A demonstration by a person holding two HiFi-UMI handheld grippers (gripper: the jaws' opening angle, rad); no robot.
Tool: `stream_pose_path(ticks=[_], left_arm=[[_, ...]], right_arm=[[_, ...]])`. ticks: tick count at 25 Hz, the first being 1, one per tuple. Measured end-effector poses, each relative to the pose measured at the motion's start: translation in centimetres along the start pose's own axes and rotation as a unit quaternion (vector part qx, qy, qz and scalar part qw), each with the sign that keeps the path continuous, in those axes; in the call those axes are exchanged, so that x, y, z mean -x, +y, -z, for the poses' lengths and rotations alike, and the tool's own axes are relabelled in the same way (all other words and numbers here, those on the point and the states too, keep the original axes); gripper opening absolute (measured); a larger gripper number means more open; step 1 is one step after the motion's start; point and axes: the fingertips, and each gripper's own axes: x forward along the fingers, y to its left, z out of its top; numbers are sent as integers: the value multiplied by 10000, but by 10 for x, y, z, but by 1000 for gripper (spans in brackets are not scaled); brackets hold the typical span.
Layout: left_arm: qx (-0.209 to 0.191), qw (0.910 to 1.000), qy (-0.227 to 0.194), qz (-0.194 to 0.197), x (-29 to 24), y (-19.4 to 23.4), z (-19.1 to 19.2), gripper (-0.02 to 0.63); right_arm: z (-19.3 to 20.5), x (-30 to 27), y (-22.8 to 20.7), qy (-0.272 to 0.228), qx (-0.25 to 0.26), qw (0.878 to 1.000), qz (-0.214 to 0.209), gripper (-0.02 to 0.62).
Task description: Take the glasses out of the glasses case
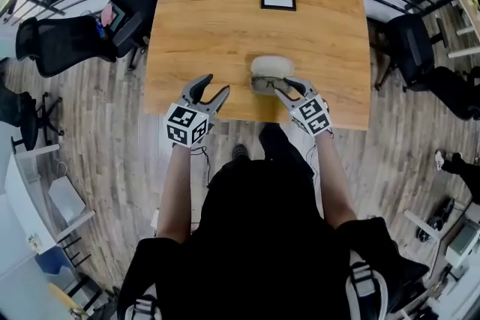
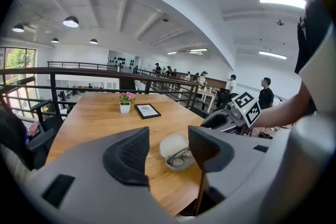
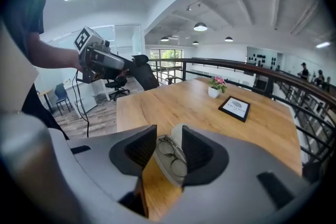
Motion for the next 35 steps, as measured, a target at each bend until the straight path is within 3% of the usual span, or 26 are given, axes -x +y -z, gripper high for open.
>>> stream_pose_path(ticks=[12, 22, 28, 35], left_arm=[[481, 9977, 272, -381, -28, 9, 23, 241], [803, 9937, 483, -612, -46, 10, 41, 241], [1044, 9889, 590, -881, -44, 18, 55, 241], [1238, 9843, 666, -1066, -44, 17, 69, 241]], right_arm=[[34, -49, -3, 727, 841, 9899, -884, 156], [60, -81, -15, 1051, 1001, 9786, -1458, 144], [72, -98, -21, 1083, 779, 9736, -1853, 109], [93, -111, -9, 1429, 1155, 9576, -2219, 89]])
